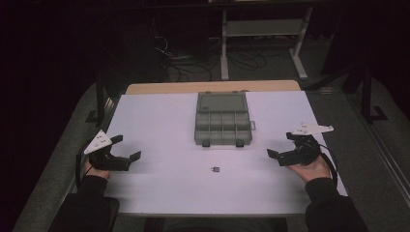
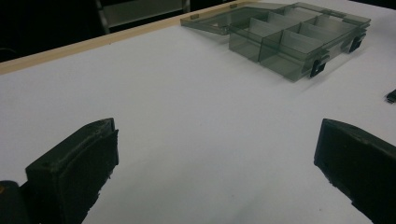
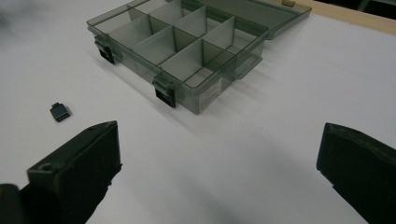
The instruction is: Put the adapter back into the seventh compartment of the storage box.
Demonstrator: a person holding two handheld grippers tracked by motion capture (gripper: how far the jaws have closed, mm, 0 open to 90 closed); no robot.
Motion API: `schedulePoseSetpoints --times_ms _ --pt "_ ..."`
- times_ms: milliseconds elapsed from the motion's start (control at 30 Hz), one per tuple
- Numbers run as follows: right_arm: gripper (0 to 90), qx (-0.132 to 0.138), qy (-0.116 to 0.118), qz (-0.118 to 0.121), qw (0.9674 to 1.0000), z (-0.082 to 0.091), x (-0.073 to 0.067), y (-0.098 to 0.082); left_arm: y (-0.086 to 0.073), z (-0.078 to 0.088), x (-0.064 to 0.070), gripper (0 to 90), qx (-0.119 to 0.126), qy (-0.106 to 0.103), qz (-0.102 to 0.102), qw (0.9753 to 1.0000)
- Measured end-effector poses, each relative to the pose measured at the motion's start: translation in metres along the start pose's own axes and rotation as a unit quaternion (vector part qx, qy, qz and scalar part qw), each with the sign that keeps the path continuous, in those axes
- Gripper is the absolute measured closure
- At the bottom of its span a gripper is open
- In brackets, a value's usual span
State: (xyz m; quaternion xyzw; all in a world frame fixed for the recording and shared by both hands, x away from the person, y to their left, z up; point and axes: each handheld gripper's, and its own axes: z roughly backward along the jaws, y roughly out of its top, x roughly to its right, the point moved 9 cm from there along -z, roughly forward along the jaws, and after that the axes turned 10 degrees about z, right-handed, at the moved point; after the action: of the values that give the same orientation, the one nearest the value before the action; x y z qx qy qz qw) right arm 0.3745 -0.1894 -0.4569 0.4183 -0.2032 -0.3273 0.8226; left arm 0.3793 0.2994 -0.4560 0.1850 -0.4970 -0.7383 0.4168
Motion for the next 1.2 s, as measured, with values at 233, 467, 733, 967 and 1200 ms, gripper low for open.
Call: schedulePoseSetpoints --times_ms 233,467,733,967,1200 --pt "0.0 -0.003 0.005 0.013 0.9999 -0.001 -0.002 0.007 -0.001 0.000 0.000 0.0 -0.002 -0.002 0.001 1.0000" --pt "0.0 -0.005 0.012 0.024 0.9996 -0.001 -0.005 0.015 -0.001 -0.001 0.001 0.0 -0.002 -0.003 -0.001 1.0000" --pt "0.0 -0.008 0.023 0.038 0.9990 -0.005 -0.010 0.024 0.000 0.000 0.001 0.0 0.000 0.000 -0.001 1.0000" --pt "0.0 -0.012 0.033 0.045 0.9984 -0.009 -0.014 0.032 0.000 0.000 0.000 0.0 0.000 0.000 -0.001 1.0000" --pt "0.0 -0.018 0.043 0.056 0.9973 -0.013 -0.019 0.039 0.000 0.000 0.001 0.0 0.000 -0.001 -0.001 1.0000"
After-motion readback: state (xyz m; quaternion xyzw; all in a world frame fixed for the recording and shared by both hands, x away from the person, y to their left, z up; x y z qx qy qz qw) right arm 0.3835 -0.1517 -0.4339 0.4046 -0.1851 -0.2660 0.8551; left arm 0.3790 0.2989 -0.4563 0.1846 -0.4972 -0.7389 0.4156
